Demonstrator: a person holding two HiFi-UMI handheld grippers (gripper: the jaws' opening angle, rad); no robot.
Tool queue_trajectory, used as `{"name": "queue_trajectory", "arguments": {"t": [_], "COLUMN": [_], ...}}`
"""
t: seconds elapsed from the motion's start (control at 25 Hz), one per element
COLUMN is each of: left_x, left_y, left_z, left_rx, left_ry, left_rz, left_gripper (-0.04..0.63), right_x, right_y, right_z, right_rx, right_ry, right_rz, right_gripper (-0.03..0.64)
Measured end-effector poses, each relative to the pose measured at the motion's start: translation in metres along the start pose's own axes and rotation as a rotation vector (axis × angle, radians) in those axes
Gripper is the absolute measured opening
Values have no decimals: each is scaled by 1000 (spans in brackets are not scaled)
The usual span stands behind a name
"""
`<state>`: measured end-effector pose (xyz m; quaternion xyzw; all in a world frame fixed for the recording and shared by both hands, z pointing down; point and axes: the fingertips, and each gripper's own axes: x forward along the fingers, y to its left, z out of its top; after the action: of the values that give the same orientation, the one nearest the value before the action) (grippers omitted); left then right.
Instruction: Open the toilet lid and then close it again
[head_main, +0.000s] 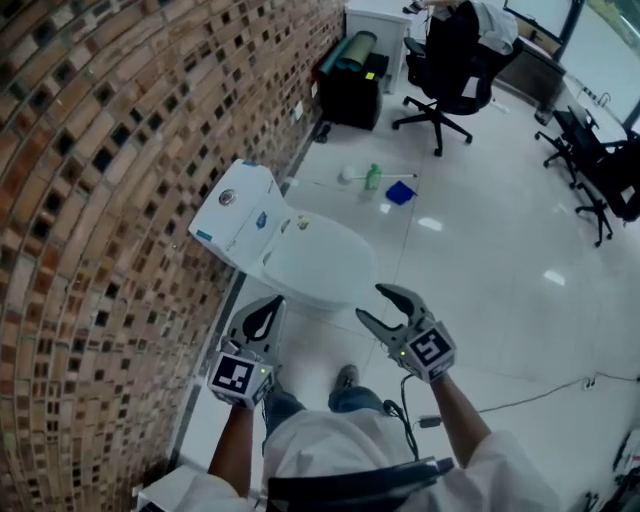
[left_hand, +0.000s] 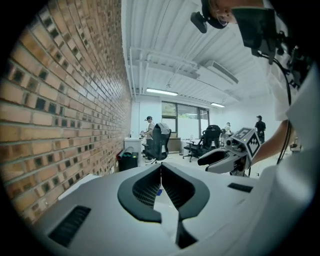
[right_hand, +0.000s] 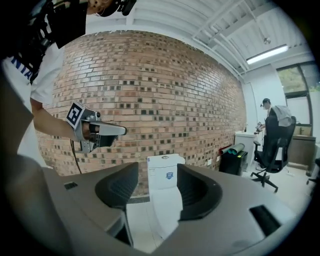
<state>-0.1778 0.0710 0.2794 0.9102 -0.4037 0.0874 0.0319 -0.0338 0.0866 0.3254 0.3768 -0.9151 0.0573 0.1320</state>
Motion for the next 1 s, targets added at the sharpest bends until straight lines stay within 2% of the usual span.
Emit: {"name": "queue_trajectory", "arguments": {"t": [0.32,0.52,0.64,0.76,1.0], "left_x": [-46,-91,-115,-130,-122], "left_y": [-31,-57,-90,-127,-205], "left_z": [-6,-6,-6,-11,-13], "left_rx": [-34,-4,3,-22,-118], "left_ry": [-19,-28,-56,-86,-78], "left_rz": [225,441,595,733,856], "left_gripper": [-3,-3,-3,-3,-3], "right_x": [-19,-8,-20,-34,-70], "right_y": [-19,1,15,19,16], "right_z": [2,2,-4,-3,16], "right_rx": [-118,-256,-311,-345,-393], "right_ry": [-26,-51,-52,-57,-89], "right_rz": [156,336,478,586,726], "right_gripper": [250,250,250,250,250]}}
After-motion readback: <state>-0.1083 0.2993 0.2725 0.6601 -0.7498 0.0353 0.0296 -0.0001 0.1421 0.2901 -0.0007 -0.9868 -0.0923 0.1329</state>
